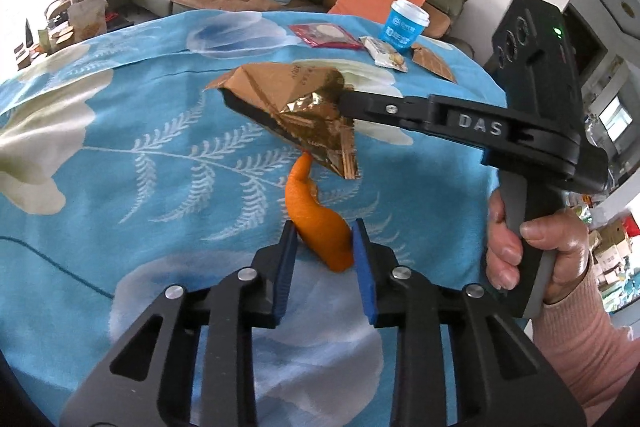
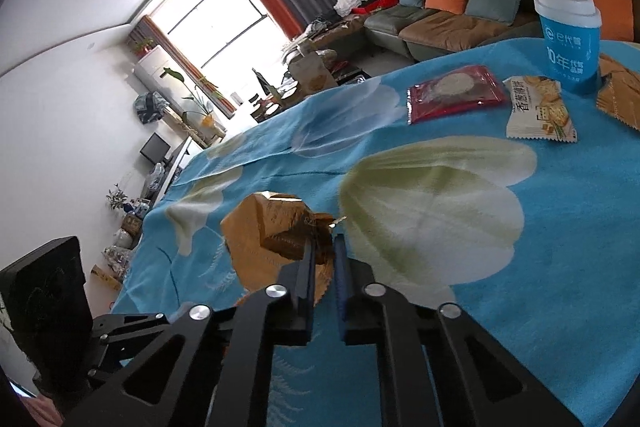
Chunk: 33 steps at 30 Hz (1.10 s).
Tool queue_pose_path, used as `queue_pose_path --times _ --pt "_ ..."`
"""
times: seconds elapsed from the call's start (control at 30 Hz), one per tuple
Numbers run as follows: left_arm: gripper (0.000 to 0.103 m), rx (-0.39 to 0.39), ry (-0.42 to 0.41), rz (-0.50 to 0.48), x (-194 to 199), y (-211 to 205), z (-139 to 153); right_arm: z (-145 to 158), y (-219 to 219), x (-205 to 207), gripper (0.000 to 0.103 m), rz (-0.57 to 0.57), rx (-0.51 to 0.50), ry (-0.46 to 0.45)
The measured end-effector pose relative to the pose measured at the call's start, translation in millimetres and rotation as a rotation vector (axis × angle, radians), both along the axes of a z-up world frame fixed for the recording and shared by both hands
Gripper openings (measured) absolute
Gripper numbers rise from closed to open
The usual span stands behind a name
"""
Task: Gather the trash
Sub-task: 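Grasp another orange peel with the left tool while the right tool grasps a gold foil wrapper, then lift the orange peel with the left tool while the right tool lifts the gold wrapper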
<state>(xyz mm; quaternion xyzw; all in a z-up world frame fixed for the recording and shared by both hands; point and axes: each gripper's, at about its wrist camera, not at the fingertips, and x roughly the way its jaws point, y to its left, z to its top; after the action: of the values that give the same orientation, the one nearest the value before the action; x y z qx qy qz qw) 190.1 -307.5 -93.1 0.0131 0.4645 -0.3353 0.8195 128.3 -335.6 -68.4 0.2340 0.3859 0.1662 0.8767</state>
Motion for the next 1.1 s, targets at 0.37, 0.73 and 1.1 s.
queue_pose_path --times 0.37,0.73,1.1 --pt "0.025 -0.002 -0.049 0.073 -5.0 37.0 11.5 -0.7 5.4 -4.5 0.027 0.021 0.030 0.011" --pt "0.025 -0.001 -0.083 0.135 -9.2 65.5 19.1 -1.0 19.7 7.2 0.009 0.045 0.026 0.031" --pt "0.024 0.007 -0.139 0.197 -27.3 103.0 31.7 17.7 32.2 -9.3 0.007 0.057 0.025 -0.053"
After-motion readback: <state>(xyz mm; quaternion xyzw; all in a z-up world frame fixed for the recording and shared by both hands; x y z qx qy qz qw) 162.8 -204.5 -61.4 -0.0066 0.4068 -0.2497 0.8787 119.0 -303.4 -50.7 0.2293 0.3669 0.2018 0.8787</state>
